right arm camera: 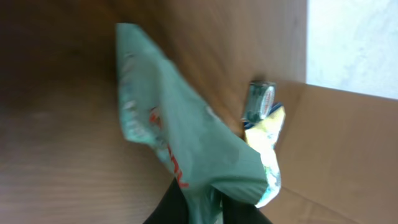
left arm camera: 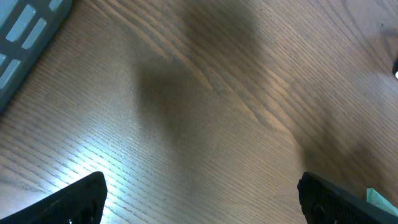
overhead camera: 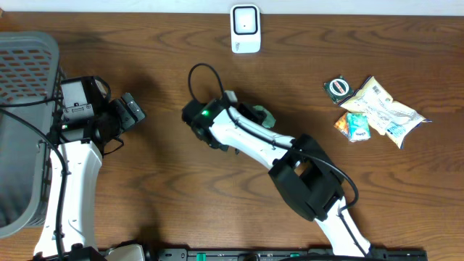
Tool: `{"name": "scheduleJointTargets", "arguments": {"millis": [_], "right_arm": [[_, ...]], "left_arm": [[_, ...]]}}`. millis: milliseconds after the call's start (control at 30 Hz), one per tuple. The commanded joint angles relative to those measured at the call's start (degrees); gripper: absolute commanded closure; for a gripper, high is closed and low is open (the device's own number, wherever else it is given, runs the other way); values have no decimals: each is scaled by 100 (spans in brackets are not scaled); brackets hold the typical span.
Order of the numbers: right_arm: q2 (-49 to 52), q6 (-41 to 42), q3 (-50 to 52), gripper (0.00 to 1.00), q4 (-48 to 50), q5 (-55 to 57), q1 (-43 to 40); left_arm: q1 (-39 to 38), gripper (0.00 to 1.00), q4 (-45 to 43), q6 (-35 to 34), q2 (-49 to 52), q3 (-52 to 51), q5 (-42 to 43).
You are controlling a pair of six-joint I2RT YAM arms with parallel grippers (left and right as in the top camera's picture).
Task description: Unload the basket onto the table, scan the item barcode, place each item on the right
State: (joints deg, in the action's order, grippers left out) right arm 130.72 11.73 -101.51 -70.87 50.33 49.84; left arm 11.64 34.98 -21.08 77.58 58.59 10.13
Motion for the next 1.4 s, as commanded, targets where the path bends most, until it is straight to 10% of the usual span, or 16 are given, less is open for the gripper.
{"name": "scheduleJointTargets", "arguments": {"millis": [0,367,733,1367], "right_arm": [[48,-153,17,62,52,-1113,160],[-463,-601,-114,60,579,-5090,-111],[-1080,682,-76,77,848,-5814,-1832],[-693,2105,702,83,911,-3460,-2645]], "left_arm": [[24,2,17,50,2,24,-57],[24,2,15,50,2,24,-57],[24,2,17,50,2,24,-57],[24,2,15,50,2,24,-57]]}}
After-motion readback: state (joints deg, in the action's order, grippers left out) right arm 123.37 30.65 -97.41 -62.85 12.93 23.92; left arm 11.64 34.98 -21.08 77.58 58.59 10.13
